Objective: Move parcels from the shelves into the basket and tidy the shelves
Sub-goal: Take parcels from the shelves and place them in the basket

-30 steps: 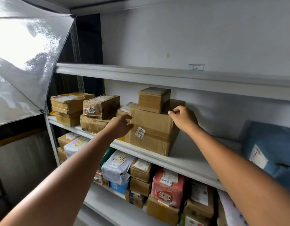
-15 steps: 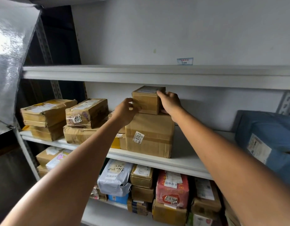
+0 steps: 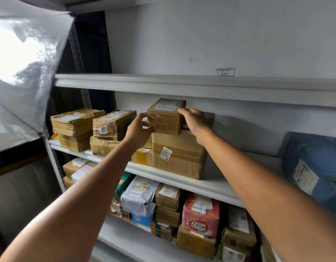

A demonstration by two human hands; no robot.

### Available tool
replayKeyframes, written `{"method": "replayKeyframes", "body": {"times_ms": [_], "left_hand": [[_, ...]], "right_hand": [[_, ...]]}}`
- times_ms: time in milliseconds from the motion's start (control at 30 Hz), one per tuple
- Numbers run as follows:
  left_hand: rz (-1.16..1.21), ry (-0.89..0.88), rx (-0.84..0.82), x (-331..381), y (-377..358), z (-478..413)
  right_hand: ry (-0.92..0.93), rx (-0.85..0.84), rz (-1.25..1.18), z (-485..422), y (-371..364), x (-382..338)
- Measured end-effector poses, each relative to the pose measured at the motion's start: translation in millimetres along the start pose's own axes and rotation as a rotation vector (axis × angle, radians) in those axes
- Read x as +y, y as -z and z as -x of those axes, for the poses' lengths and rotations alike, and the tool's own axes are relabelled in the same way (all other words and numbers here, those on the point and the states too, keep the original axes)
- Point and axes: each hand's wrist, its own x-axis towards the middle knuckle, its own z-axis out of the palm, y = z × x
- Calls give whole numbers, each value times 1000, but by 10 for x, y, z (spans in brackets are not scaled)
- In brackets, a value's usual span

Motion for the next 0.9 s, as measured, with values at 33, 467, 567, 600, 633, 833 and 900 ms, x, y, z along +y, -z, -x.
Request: {"method": "replayKeyframes", "body": {"times_ms": [33, 467, 567, 600, 633, 833, 900], "left_hand": [[-7, 1, 9, -16, 48, 71], [106, 226, 270, -313, 940, 1187], [49, 288, 290, -415, 1223, 1345], [40, 304, 279, -449, 1313, 1382], [48, 329, 273, -502, 1392, 1402], [105, 418, 277, -783, 1851, 1522], [125, 428, 294, -890, 1982, 1573]], "right_hand": [[12, -30, -8, 39, -30, -4], [-16, -441, -109, 686, -926, 44], [-8, -537, -100, 781, -1207, 42], [-10, -567, -93, 804, -1304, 36], [-8, -590, -86, 816, -1388, 34], [-64, -620, -76, 925, -2009, 79], [-76, -632, -71, 962, -2203, 115]]}}
